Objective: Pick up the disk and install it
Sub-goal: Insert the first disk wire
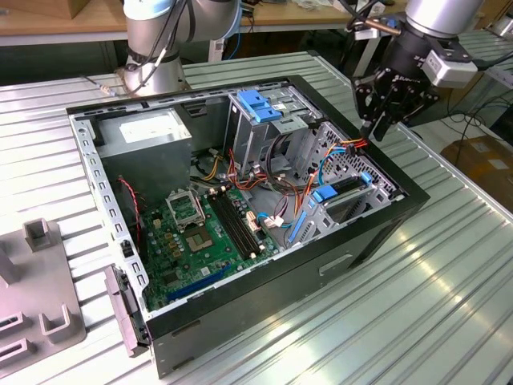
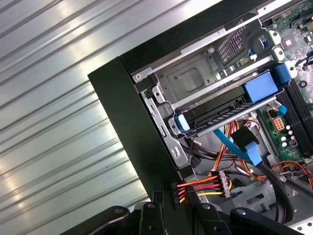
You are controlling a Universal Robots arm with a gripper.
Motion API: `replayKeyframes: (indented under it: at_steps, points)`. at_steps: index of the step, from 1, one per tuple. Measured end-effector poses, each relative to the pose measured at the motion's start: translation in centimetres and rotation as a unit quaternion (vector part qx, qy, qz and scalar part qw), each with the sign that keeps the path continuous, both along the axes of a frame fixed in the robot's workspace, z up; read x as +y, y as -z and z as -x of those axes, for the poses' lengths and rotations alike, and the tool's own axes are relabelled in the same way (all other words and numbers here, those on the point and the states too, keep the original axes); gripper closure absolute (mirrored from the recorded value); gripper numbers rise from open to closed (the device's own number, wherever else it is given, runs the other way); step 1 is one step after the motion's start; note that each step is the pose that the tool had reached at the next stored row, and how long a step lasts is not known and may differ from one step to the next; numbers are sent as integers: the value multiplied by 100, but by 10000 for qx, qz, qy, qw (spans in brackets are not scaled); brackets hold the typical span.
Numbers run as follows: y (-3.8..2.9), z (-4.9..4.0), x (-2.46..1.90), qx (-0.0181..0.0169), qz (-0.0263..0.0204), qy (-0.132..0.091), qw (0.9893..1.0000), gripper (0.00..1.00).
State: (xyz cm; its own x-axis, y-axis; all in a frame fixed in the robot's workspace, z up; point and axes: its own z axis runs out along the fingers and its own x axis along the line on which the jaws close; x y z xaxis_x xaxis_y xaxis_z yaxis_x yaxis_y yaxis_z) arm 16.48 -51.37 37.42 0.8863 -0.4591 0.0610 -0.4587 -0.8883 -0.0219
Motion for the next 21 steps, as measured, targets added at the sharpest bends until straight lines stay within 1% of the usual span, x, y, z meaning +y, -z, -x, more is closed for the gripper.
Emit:
replayKeyframes:
  at_steps: [1,5,9,12,17,19,20,21]
  points:
    - [5,10,0,-28,-2,-8,10000,69]
    - [21,33,-3,-89,-15,-46,9999,69]
    - [43,36,-3,-110,-22,-182,9998,69]
    - [60,45,-6,-133,-36,-247,9996,69]
    - [76,57,-14,-178,-38,-326,9993,69]
    - [77,57,-15,-188,-38,-342,9992,69]
    - [77,58,-15,-189,-38,-342,9992,70]
    - [78,58,-16,-189,-39,-342,9992,76]
